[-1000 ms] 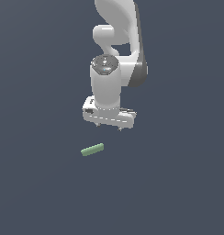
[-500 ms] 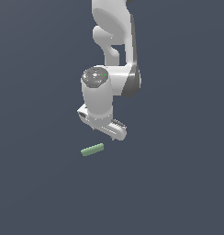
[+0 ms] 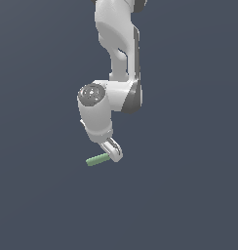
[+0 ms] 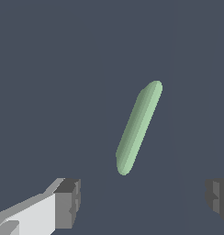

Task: Pick up the object and move it to a goal position.

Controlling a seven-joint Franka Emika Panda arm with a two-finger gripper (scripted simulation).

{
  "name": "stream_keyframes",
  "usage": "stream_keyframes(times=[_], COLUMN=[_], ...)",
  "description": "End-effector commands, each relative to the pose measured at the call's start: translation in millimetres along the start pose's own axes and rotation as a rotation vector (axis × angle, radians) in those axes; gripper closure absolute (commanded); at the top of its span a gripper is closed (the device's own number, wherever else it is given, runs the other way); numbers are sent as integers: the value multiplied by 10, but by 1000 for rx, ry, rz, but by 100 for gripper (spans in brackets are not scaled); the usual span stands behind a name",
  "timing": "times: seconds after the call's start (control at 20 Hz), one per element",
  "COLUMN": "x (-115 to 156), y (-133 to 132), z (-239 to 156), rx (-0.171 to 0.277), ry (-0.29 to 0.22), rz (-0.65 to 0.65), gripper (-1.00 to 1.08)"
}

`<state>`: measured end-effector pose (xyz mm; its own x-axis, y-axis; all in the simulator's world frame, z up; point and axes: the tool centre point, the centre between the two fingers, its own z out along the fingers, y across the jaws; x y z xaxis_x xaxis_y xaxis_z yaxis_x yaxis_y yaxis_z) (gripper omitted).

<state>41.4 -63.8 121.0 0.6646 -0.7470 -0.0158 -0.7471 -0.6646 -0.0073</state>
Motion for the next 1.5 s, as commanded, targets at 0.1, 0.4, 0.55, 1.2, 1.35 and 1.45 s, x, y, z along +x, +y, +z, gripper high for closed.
stream_keyframes(times=[0.1, 0.4, 0.55, 1.2, 1.35, 1.45], x=[130, 255, 296, 338, 340, 339], y=[36, 76, 90, 108, 114, 118], z=[114, 226, 264, 372, 508, 631], rx=[-2, -3, -4, -5, -4, -4], ry=[5, 11, 14, 17, 17, 17], rz=[139, 274, 319, 366, 367, 369], gripper=[-92, -92, -92, -92, -92, -92])
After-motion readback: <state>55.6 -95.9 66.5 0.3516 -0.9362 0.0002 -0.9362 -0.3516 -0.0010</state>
